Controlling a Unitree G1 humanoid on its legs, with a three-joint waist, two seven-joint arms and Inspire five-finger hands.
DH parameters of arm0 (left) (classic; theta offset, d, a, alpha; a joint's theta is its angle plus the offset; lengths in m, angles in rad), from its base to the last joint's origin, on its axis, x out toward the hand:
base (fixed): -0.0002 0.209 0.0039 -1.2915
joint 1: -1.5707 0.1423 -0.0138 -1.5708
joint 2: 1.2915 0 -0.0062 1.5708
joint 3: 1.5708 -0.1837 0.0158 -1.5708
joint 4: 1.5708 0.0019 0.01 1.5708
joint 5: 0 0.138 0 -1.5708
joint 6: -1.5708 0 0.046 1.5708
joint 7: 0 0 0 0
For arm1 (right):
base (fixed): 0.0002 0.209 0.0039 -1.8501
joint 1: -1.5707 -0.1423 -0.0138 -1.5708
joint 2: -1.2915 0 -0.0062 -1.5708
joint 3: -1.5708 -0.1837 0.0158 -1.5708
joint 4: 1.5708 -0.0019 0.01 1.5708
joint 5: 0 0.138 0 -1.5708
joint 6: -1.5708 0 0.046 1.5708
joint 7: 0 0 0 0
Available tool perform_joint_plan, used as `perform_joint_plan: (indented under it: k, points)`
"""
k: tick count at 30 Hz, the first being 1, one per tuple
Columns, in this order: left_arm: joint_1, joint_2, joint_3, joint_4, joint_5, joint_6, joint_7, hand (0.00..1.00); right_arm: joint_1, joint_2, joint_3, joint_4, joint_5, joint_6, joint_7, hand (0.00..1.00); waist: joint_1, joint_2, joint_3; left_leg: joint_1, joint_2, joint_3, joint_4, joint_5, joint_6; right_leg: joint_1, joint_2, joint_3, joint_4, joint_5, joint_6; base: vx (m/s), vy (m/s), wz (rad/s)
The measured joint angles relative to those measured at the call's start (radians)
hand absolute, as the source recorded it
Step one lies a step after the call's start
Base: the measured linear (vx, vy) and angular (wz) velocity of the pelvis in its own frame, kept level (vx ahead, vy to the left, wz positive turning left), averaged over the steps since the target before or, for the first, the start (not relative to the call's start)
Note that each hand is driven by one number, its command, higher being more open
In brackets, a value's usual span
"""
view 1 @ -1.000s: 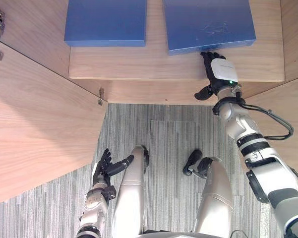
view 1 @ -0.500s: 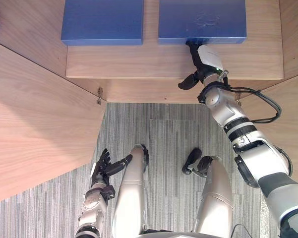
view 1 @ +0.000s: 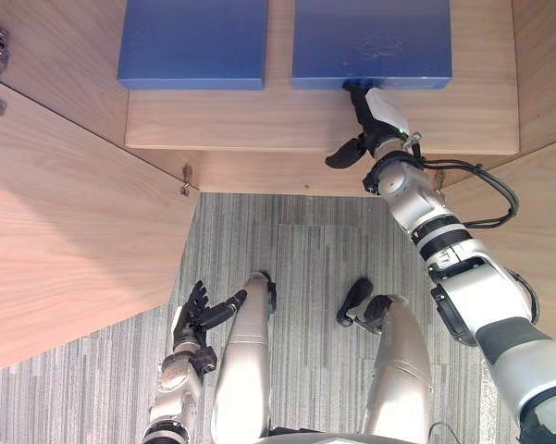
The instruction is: Walk over to the cabinet, pick up the folder, carry it to the office cabinet, place the folder inside the office cabinet, then close the office cabinet door
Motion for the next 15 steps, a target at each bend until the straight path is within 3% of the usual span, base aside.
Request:
perform_joint_plan:
  k: [8,15]
  points:
    - [0.038,-0.008,-0.013,0.02,0.034,0.028,-0.001,1.0,0.092,0.038,0.009,0.057,0.001,-0.032,0.037,1.0,-0.007,-0.005,-0.003,0.19,0.008,0.033,-0.191,0.053,-0.003,0.177,0.036,-0.019,-0.184,0.053,0.01,0.07,0.024,-0.03]
    - [0.119,0.005,-0.013,0.039,0.06,0.037,-0.019,1.0,0.263,0.139,-0.087,0.087,0.0,-0.037,0.047,1.0,-0.009,-0.04,-0.03,0.412,0.006,0.058,-0.434,0.139,-0.019,0.379,0.073,-0.05,-0.382,0.106,0.015,0.07,-0.021,0.03]
